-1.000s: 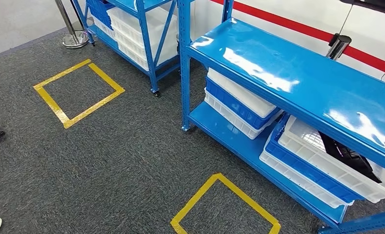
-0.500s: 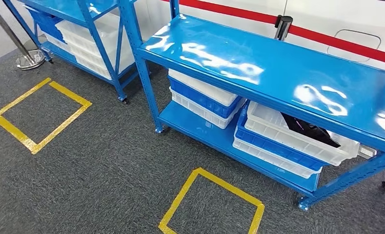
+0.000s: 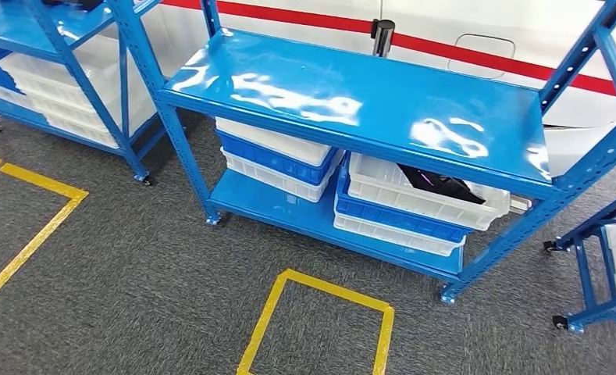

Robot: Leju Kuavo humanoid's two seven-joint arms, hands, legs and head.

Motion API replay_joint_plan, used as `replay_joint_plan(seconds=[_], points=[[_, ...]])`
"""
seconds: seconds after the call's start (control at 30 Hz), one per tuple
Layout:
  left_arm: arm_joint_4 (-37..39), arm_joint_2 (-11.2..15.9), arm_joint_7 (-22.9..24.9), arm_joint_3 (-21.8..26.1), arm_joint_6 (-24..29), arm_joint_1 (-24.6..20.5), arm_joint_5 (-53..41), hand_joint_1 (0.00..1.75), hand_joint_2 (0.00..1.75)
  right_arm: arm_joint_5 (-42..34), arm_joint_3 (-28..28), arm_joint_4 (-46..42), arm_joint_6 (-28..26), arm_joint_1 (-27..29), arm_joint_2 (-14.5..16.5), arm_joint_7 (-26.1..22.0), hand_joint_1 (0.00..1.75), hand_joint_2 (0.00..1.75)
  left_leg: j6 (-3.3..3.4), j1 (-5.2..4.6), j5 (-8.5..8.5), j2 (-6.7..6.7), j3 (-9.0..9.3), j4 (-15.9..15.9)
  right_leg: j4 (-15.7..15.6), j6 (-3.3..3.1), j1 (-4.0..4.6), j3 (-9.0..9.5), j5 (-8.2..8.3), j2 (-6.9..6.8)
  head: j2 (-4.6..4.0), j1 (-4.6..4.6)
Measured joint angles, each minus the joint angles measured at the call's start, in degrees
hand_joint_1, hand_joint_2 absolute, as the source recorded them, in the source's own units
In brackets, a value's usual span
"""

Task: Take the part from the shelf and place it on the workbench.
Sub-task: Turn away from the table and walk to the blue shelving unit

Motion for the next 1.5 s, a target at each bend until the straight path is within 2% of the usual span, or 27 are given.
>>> replay_joint_plan(seconds=[0.07,0.1,0.13,0.17,0.23,0.3,0.4,0.47,0.53,0.6,0.63,0.67,0.73,0.77,0.8,0.87,0.93,1.0,1.07,1.1,1.13,1.17,1.23,1.3,1.33,1.47,1.5], points=[[0.00,0.01,0.01,0.01,0.00,0.16,0.01,0.00,0.00,0.00,0.00,0.00,-0.07,-0.14,-0.02,0.02,0.00,0.00,0.12,-0.10,-0.01,1.94,-0.09,-0.04,7.27,-0.03,-0.18,-3.64,-2.95,-1.41,0.00,0.10],[0.00,0.00,0.01,0.01,0.00,0.19,0.00,0.00,0.00,-0.01,0.00,0.00,-0.10,-0.08,-0.04,0.04,0.00,0.00,0.10,-0.12,-0.04,2.87,-0.13,-0.02,9.40,0.32,-0.34,-4.56,-3.52,-1.60,-0.01,0.09],[0.00,-0.02,0.01,0.01,0.00,0.18,0.00,0.00,0.00,-0.01,0.00,0.00,-0.12,0.02,-0.07,0.07,0.00,0.00,0.03,-0.11,-0.08,3.70,-0.15,0.00,9.32,0.87,-0.51,-4.30,-3.20,-1.79,-0.01,0.11],[0.01,-0.05,0.01,0.01,0.00,0.16,-0.01,0.00,0.00,-0.01,0.00,0.00,-0.14,0.12,-0.13,0.10,0.00,0.00,-0.09,-0.06,-0.15,4.48,-0.11,0.04,6.97,1.53,-0.70,-2.82,-2.16,-2.21,-0.01,0.12],[0.00,-0.10,0.01,0.01,-0.01,0.14,-0.01,0.00,0.00,0.00,0.00,0.00,-0.16,0.08,-0.20,0.14,0.00,0.00,-0.65,-0.13,-0.50,5.87,0.08,0.27,-1.37,2.48,-0.89,2.07,0.51,-4.63,0.00,0.19],[-0.01,-0.09,0.01,0.01,-0.01,0.09,-0.01,0.00,0.00,0.00,0.00,0.00,-0.19,-0.13,-0.17,0.15,0.00,0.00,-1.46,-0.38,-0.96,7.15,0.36,0.55,-6.21,2.09,-0.65,4.81,1.88,-6.30,0.00,0.11],[-0.01,-0.08,0.01,0.01,0.01,-0.28,0.00,0.00,0.00,0.00,0.00,0.00,-0.22,-0.01,-0.16,0.15,0.00,0.00,-2.59,-0.12,-1.37,8.33,0.86,0.70,-6.51,0.71,-0.63,4.60,2.15,-4.75,-0.01,-0.16],[-0.01,-0.10,0.01,0.00,0.00,-0.47,-0.02,0.00,0.00,0.00,-0.01,0.00,-0.24,0.11,-0.22,0.16,0.00,0.00,-3.23,0.30,-3.42,5.97,0.05,3.16,-6.64,-0.16,-1.05,4.69,2.43,-3.58,0.00,-0.35],[0.01,-0.11,0.02,-0.01,-0.01,-0.34,-0.05,0.00,0.00,0.00,-0.02,0.00,-0.26,0.01,-0.20,0.17,0.00,0.00,-3.45,0.46,-7.49,2.56,-2.95,10.02,-6.63,-0.79,-0.93,4.57,2.65,-2.34,0.00,-0.61],[0.02,-0.10,0.05,-0.01,0.00,-0.10,-0.07,0.00,0.00,-0.01,-0.02,0.00,-0.26,-0.03,-0.10,0.18,0.00,0.00,-3.39,0.47,-9.90,1.38,-5.90,16.28,-6.61,-1.06,-0.54,4.42,2.77,-0.84,-0.01,-0.66],[0.02,-0.09,0.06,-0.01,0.00,-0.04,-0.07,0.00,0.00,-0.01,-0.02,0.00,-0.26,0.06,-0.07,0.18,0.00,0.00,-3.25,0.46,-9.39,1.21,-6.18,16.72,-6.59,-1.10,-0.41,4.44,2.81,-0.07,-0.01,-0.66],[0.02,-0.09,0.07,0.00,0.00,-0.02,-0.07,0.00,0.00,-0.02,-0.03,0.00,-0.26,0.14,-0.07,0.15,0.00,0.00,-3.03,0.46,-7.84,1.02,-5.45,15.03,-6.57,-1.11,-0.34,4.50,2.85,0.72,-0.01,-0.66],[0.02,-0.09,0.11,0.00,0.01,-0.05,-0.07,0.00,0.00,0.06,-0.04,0.00,-0.36,0.24,-0.05,-0.26,0.00,0.00,-2.37,0.42,-3.77,0.12,-1.95,7.57,-6.55,-1.01,-0.27,4.65,2.91,1.89,-0.01,-0.69],[0.02,-0.10,0.14,-0.01,0.02,-0.15,-0.08,0.00,0.00,0.21,-0.04,0.00,-0.49,0.24,-0.05,-0.52,0.00,0.00,-2.10,0.33,-2.50,-0.41,-0.53,4.34,-6.47,-0.89,-0.14,4.60,2.97,2.35,-0.01,-0.70],[0.01,-0.11,0.16,-0.01,0.04,-0.27,-0.09,0.00,0.00,0.37,-0.04,0.00,-0.64,0.25,-0.04,-0.75,0.00,0.00,-1.87,0.16,-1.91,-0.82,0.29,2.32,-6.42,-0.67,-0.07,4.46,3.06,2.60,-0.01,-0.71],[0.00,-0.14,0.19,-0.02,0.08,-0.47,-0.10,0.00,0.00,0.63,-0.04,0.00,-0.87,0.35,-0.03,-0.88,0.00,0.00,-1.47,-0.27,-1.81,-0.96,0.33,1.51,-6.46,-0.02,0.00,4.08,3.29,3.02,-0.01,-0.71],[0.00,-0.22,0.16,-0.01,0.08,-0.50,-0.11,0.00,0.00,0.69,-0.04,0.00,-0.95,0.44,-0.08,-0.88,0.00,0.00,-0.70,-0.26,-1.18,-0.52,0.41,0.93,-6.02,0.56,0.05,3.58,3.12,2.27,-0.01,-0.69],[0.00,-0.31,0.13,-0.01,0.08,-0.40,-0.20,0.00,0.00,0.77,-0.04,0.00,-1.05,0.31,-0.08,-0.87,0.00,0.00,-0.03,-0.14,-0.56,0.16,0.38,0.34,-1.93,0.42,0.13,1.52,0.89,0.21,-0.01,-0.43],[0.01,-0.32,0.14,0.00,0.09,-0.20,-0.31,0.00,0.87,0.87,-0.04,0.00,-1.25,0.14,-0.02,-0.86,0.00,0.00,0.14,-0.32,-0.46,0.91,0.12,0.32,5.61,0.09,-0.04,-1.95,-2.57,-1.26,-0.01,-0.20],[0.01,-0.32,0.15,0.01,0.09,-0.13,-0.32,0.00,1.31,0.92,-0.04,0.00,-1.35,0.14,-0.03,-0.85,0.00,0.00,0.14,-0.37,-0.46,1.28,0.04,0.33,8.46,0.21,-0.14,-3.13,-3.59,-1.47,-0.01,-0.19],[0.02,-0.34,0.16,0.01,0.08,-0.11,-0.33,0.00,1.75,0.98,-0.04,0.00,-1.46,0.21,-0.04,-0.84,0.00,0.00,0.12,-0.38,-0.45,1.59,0.00,0.36,9.40,0.58,-0.25,-3.31,-3.74,-1.58,-0.01,-0.17],[0.02,-0.38,0.16,0.01,0.05,-0.11,-0.33,0.00,1.75,1.05,-0.04,0.00,-1.53,0.27,-0.07,-0.82,0.00,0.00,0.08,-0.36,-0.46,1.81,0.02,0.39,7.96,1.13,-0.37,-2.27,-3.00,-1.67,-0.01,-0.13],[0.02,-0.50,0.09,0.01,-0.04,-0.17,-0.33,0.00,1.75,1.11,-0.04,0.00,-1.60,0.28,-0.11,-0.79,0.00,0.87,-0.20,-0.37,-0.55,2.15,0.12,0.54,0.24,2.10,-0.74,2.12,-0.42,-2.14,-0.01,-0.09],[0.01,-0.56,-0.03,0.01,-0.16,-0.29,-0.33,0.00,1.75,1.10,-0.04,0.00,-1.60,0.21,-0.07,-0.79,0.00,1.75,-0.82,-0.63,-0.80,2.33,0.11,0.78,-5.60,1.94,-0.74,5.27,1.12,-2.45,-0.01,-0.14],[0.00,-0.52,-0.07,0.01,-0.31,-0.36,-0.33,0.00,1.75,1.05,-0.05,0.00,-1.59,0.22,-0.02,-0.79,0.00,1.75,-0.97,-0.76,-0.99,2.35,0.06,0.93,-6.53,1.59,-0.78,5.74,1.26,-2.47,-0.01,-0.18],[-0.16,-0.22,1.15,-1.59,-1.60,-0.01,1.47,0.00,1.75,0.02,-0.07,-0.10,-1.26,0.92,0.04,-0.63,0.00,1.75,0.34,-0.59,-0.78,2.23,-0.07,0.97,-6.60,1.02,-0.53,5.89,1.50,-2.30,-0.01,-0.32],[-0.28,-0.11,1.81,-2.56,-1.98,0.26,2.48,0.00,1.75,-0.42,-0.07,-0.20,-1.07,1.18,0.02,-0.55,0.00,1.75,0.31,-0.50,-0.77,2.22,-0.04,0.91,-6.60,0.95,-0.42,5.88,1.51,-2.30,-0.01,-0.30]])
